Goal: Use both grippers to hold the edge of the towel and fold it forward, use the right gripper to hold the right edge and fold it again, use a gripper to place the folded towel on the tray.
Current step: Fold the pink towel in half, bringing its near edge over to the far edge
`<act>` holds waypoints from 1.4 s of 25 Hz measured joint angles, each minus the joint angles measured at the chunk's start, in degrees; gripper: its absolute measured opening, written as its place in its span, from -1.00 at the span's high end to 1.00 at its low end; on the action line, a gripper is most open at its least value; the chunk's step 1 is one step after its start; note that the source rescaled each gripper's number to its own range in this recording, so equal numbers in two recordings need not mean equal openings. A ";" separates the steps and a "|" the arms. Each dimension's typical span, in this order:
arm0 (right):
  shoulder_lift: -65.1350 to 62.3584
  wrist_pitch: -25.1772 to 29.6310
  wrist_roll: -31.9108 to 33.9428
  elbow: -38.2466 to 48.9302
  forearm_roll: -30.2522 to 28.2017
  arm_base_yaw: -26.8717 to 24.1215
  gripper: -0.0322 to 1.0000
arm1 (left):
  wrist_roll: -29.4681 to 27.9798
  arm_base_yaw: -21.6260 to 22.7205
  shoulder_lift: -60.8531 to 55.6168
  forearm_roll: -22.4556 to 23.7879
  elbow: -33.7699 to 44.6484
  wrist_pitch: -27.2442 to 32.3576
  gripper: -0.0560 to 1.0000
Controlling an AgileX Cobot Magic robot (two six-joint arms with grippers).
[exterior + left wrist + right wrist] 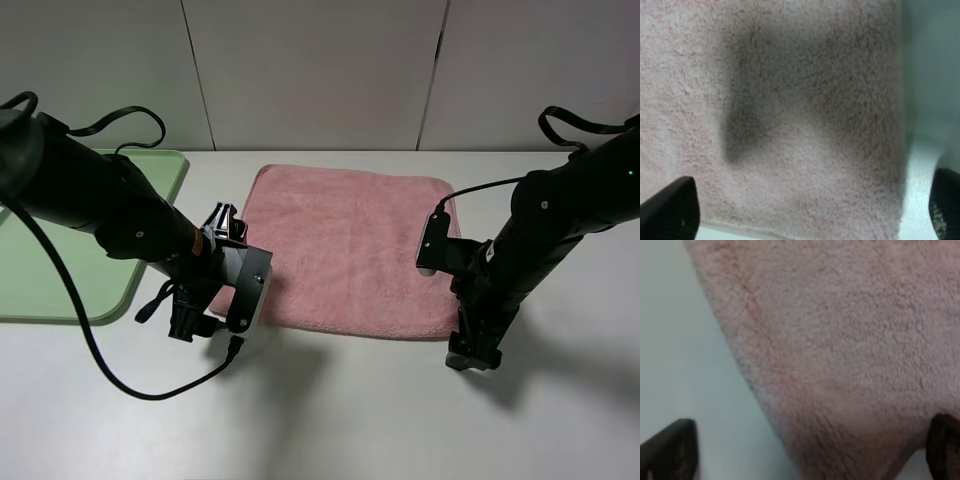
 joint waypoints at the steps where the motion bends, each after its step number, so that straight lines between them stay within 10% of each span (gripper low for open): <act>1: 0.11 0.06 0.00 0.00 0.05 0.00 -1.00 | 0.00 0.00 0.08 0.00 0.00 0.00 -0.83; 11: 0.11 0.00 0.00 0.00 0.35 0.00 -0.95 | 0.00 0.00 0.19 0.00 0.00 0.34 -0.73; 19: 0.23 -0.77 0.05 -0.05 0.56 0.00 -0.02 | 0.00 -0.18 0.57 -0.05 0.00 2.31 -0.22; 25: 0.41 -1.24 0.05 -0.19 -0.12 0.00 0.57 | 0.00 -0.18 1.15 0.01 0.17 3.61 0.53; 35: 0.41 -0.22 0.05 -0.37 -0.16 0.00 0.94 | 0.00 -0.18 1.22 0.06 0.35 4.21 0.89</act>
